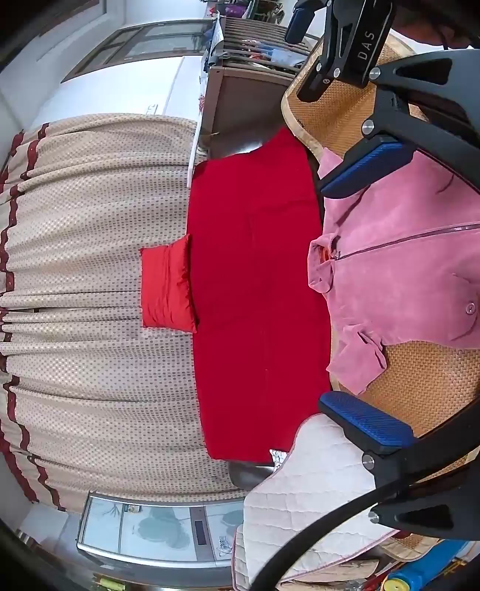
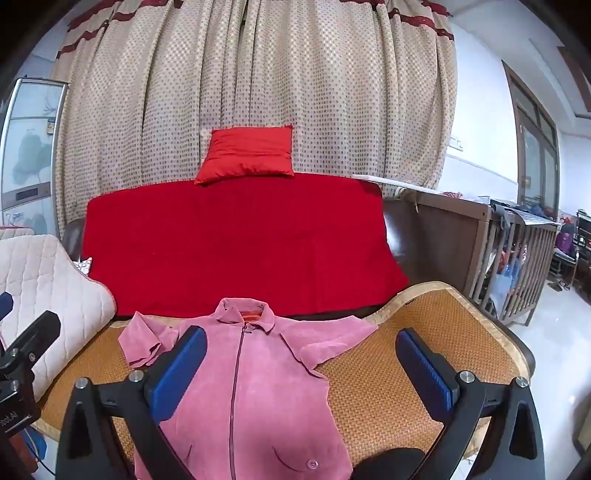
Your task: Fold large clothes
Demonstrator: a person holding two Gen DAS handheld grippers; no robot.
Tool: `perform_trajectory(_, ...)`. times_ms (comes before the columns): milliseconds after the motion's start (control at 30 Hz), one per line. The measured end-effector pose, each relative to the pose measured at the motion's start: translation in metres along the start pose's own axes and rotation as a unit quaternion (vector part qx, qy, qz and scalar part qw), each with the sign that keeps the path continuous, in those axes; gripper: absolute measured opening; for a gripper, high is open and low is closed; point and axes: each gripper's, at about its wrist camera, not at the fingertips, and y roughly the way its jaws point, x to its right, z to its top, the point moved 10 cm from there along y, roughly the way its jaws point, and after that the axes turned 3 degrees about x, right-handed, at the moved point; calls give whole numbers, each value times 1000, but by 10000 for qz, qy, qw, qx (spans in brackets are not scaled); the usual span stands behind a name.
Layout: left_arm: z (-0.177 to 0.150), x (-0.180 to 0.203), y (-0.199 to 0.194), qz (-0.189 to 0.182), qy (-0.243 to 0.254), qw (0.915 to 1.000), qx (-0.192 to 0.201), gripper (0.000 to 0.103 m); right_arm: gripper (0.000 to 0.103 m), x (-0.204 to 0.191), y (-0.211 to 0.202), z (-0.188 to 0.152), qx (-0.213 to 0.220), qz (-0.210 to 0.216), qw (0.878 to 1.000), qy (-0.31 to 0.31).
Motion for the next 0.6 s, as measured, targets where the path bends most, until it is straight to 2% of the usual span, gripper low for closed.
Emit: perform_trajectory(600,-5,3,5,-62,25,9999,-92,103,103,-1,6,-5,-64,5,10000,-9)
